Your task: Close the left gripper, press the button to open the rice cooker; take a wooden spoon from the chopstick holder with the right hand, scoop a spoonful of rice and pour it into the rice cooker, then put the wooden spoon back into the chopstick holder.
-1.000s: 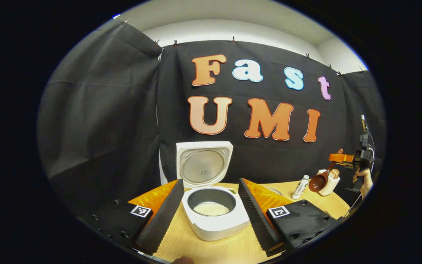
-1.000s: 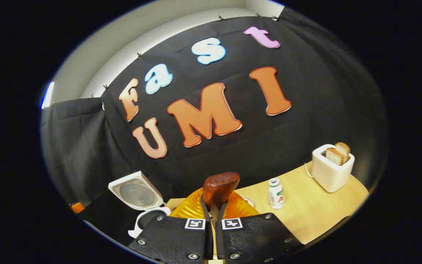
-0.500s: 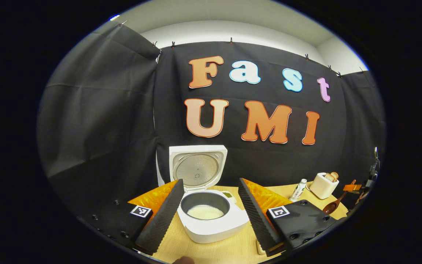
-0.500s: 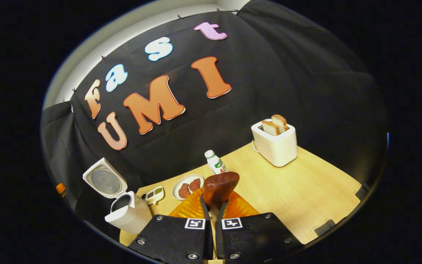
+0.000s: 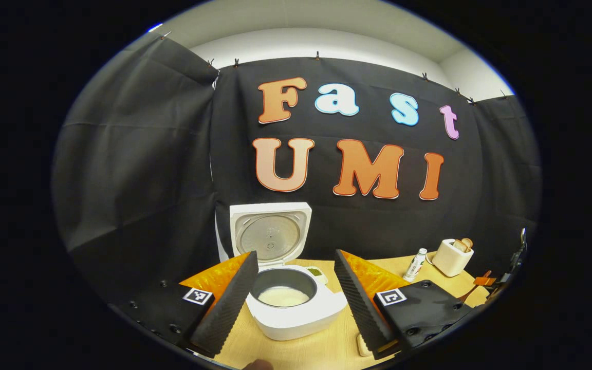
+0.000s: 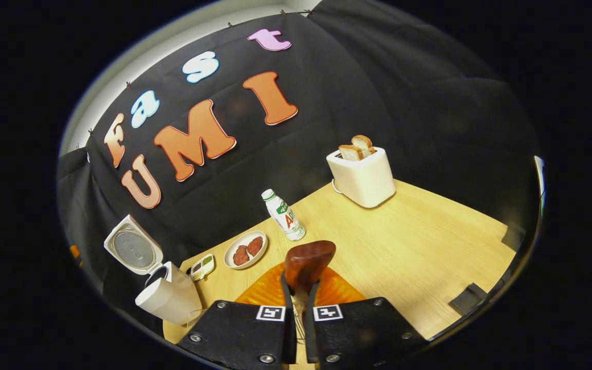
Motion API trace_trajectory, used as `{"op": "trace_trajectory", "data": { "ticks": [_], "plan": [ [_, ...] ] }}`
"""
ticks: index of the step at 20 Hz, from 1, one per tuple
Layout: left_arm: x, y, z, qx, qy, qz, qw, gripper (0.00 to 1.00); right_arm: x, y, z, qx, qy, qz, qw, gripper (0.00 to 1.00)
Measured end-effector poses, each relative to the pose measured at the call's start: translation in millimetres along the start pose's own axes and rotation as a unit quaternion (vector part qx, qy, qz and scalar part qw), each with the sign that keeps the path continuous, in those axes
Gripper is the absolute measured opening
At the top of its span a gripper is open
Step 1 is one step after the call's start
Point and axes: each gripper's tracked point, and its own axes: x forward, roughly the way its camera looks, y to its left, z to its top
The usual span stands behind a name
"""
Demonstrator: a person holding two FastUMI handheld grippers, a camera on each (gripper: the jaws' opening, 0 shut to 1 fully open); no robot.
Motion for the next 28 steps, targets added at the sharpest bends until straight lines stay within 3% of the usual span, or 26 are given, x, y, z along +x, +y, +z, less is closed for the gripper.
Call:
{"op": "trace_trajectory", "data": {
  "ticks": [11, 12, 15, 17, 22, 28],
  "plan": [
    [2, 9, -6, 0.011, 0.010, 0.019, 1.000, 1.00, 12, -9, -50, 0.008, 0.031, -0.035, 0.999, 0.21],
    [3, 12, -5, 0.012, 0.010, 0.023, 1.000, 1.00, 9, -11, -50, 0.008, 0.036, -0.040, 0.999, 0.27],
    [8, 16, -8, 0.001, 0.017, 0.031, 0.999, 1.00, 3, -15, -43, -0.007, 0.038, -0.054, 0.998, 0.76],
    [12, 15, -4, -0.010, 0.015, 0.030, 0.999, 1.00, -4, -23, -33, -0.033, 0.043, -0.074, 0.996, 0.95],
    [29, 17, 9, -0.002, 0.006, 0.046, 0.999, 1.00, -21, -37, 1, -0.078, 0.023, -0.116, 0.990, 0.95],
    [67, 19, 39, 0.003, 0.007, 0.051, 0.999, 1.00, -40, -22, 42, -0.095, 0.007, -0.114, 0.989, 0.95]
  ]
}}
